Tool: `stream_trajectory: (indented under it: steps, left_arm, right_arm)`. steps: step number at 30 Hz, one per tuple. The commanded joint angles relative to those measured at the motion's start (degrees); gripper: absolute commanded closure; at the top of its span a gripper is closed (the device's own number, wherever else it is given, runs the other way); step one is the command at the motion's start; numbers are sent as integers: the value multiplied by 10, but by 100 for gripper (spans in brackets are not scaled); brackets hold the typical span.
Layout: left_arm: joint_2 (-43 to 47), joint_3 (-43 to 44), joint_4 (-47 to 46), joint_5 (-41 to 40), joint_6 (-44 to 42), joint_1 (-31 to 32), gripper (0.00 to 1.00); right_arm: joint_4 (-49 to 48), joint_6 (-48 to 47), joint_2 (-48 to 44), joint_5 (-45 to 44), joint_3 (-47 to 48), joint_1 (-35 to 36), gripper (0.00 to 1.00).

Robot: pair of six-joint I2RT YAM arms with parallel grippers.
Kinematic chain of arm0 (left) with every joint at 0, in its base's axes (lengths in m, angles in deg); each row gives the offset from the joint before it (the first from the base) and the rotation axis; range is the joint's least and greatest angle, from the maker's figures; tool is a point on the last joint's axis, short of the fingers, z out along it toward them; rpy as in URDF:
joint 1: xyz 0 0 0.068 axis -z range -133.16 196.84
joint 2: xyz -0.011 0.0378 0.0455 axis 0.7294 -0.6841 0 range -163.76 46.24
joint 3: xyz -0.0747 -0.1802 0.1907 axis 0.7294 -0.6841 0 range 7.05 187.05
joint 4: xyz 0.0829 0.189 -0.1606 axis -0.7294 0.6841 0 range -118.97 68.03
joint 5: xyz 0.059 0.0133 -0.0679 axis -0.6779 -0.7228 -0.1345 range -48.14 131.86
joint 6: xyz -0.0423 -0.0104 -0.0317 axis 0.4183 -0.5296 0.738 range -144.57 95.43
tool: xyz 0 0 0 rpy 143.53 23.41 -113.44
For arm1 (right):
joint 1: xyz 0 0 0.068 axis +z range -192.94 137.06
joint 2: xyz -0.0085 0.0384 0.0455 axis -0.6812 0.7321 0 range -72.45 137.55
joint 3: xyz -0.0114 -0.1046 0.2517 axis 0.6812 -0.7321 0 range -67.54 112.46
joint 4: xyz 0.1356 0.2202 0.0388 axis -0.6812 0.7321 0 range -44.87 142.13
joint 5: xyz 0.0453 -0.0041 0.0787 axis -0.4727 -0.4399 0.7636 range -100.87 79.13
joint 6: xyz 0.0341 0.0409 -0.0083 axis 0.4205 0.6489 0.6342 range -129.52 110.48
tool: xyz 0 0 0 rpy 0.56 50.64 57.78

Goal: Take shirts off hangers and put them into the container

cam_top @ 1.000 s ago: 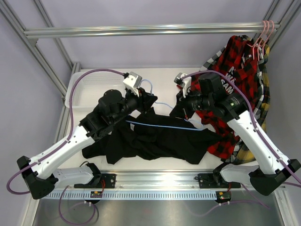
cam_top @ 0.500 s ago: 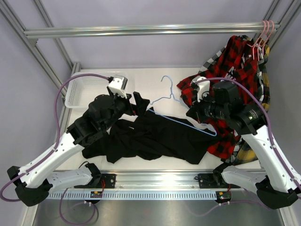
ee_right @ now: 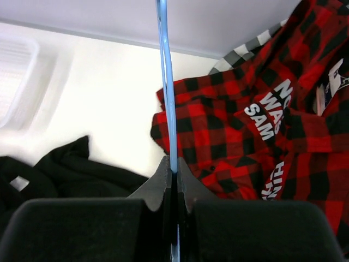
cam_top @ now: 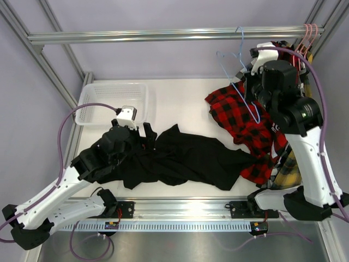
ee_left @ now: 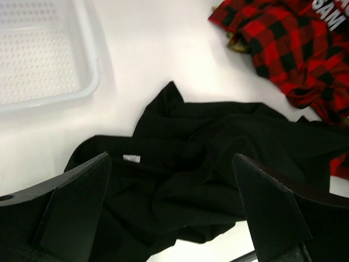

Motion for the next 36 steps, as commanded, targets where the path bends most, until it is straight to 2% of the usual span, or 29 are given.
stream_trajectory:
  steps: [1,7,16,29,30,31,35,36]
  left_arm:
    - [18,-15,18,-14,19,1,1]
    - [11,-42,33,10,23,1,1]
    - [-28,-68,18,70,26,2,1]
    - [-80,-93,-12,132,34,2,1]
    - [-85,-94,-17,135,37,2,1]
    - [-95,-95,-25,140,42,2,1]
    - [-139,-95,-46,160,69,3,1]
    - [-150,-94,-51,164,76,3,1]
  right_arm:
    - [-28,13,39,-41,46,-25,100]
    - [-46,13,90,9,82,-87,100]
    - [-42,11,128,57,96,-96,100]
    - [-60,51,113,84,-4,-96,98]
    - [-67,55,110,83,-17,-96,94]
    - [-70,56,103,84,-21,-96,80]
    - [-72,59,87,85,-26,-96,46]
    - [-71,63,83,84,-29,-96,32]
